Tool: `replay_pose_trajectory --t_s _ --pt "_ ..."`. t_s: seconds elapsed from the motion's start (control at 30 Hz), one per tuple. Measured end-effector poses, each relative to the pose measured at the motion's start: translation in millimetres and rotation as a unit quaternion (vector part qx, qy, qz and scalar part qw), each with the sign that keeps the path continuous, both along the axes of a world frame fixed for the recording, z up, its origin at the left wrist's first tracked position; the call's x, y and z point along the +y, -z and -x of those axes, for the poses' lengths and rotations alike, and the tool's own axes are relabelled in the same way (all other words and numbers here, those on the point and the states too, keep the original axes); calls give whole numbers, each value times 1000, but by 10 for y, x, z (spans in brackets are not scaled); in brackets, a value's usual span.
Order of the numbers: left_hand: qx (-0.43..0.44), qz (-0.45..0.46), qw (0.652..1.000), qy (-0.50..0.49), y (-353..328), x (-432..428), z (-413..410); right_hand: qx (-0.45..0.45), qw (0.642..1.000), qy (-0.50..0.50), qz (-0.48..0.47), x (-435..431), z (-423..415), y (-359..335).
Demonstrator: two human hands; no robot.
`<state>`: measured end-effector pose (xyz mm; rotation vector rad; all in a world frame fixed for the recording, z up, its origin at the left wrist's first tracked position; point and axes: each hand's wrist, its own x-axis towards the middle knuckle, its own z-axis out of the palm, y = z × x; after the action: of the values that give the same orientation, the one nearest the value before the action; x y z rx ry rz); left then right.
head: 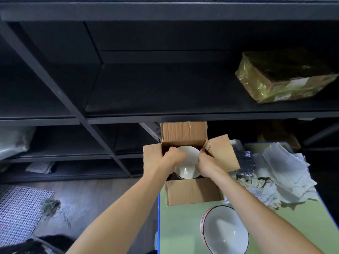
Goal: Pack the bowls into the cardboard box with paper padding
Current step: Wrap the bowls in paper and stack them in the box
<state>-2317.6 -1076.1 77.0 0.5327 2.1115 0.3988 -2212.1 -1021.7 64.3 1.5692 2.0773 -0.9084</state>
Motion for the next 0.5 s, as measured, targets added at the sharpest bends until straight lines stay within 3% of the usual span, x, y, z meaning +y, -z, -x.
replay_pose_trajectory --t_s 0.2,0.3,0.5 --pt "-5 12 1000 0 148 -7 -50 18 997 -43 -60 -27 0 74" --pt "-1 13 1000 -10 164 -8 -91 -18 998 -33 -51 -38 51 94" --pt "10 15 1000 -21 232 -24 -92 -45 984 -120 -121 -96 56 169"
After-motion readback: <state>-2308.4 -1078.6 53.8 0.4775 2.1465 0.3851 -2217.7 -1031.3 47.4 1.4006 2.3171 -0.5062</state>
